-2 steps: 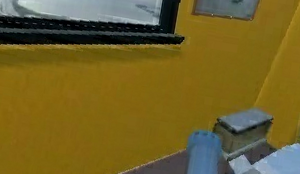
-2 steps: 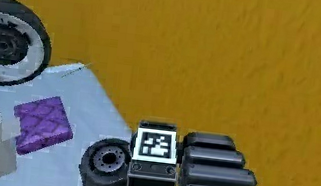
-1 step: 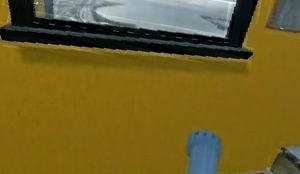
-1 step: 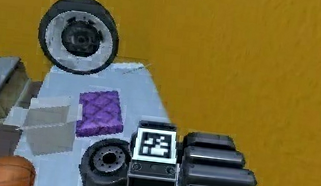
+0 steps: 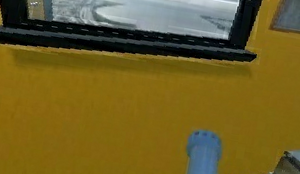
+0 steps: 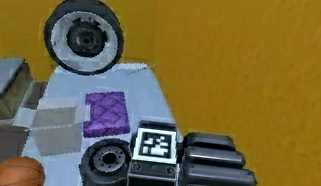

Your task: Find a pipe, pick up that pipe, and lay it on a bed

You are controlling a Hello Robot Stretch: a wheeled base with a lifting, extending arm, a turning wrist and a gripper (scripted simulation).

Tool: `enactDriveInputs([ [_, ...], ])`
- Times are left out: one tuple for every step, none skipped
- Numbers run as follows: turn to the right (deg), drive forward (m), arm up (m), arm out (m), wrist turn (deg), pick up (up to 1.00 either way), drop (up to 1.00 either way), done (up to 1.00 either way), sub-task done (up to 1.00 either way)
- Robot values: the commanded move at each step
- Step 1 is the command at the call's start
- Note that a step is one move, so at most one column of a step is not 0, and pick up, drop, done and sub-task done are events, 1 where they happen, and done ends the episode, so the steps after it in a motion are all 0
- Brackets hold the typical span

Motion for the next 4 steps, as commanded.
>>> enactDriveInputs([
  [45.0,0.0,0.0,0.0,0.0,0.0,0.0,0.0,0.0],
  [6.0,0.0,0.0,0.0,0.0,0.0,0.0,0.0,0.0],
  [-42.0,0.0,0.0,0.0,0.0,0.0,0.0,0.0,0.0],
  [0.0,0.0,0.0,0.48,0.0,0.0,0.0,0.0,0.0],
])
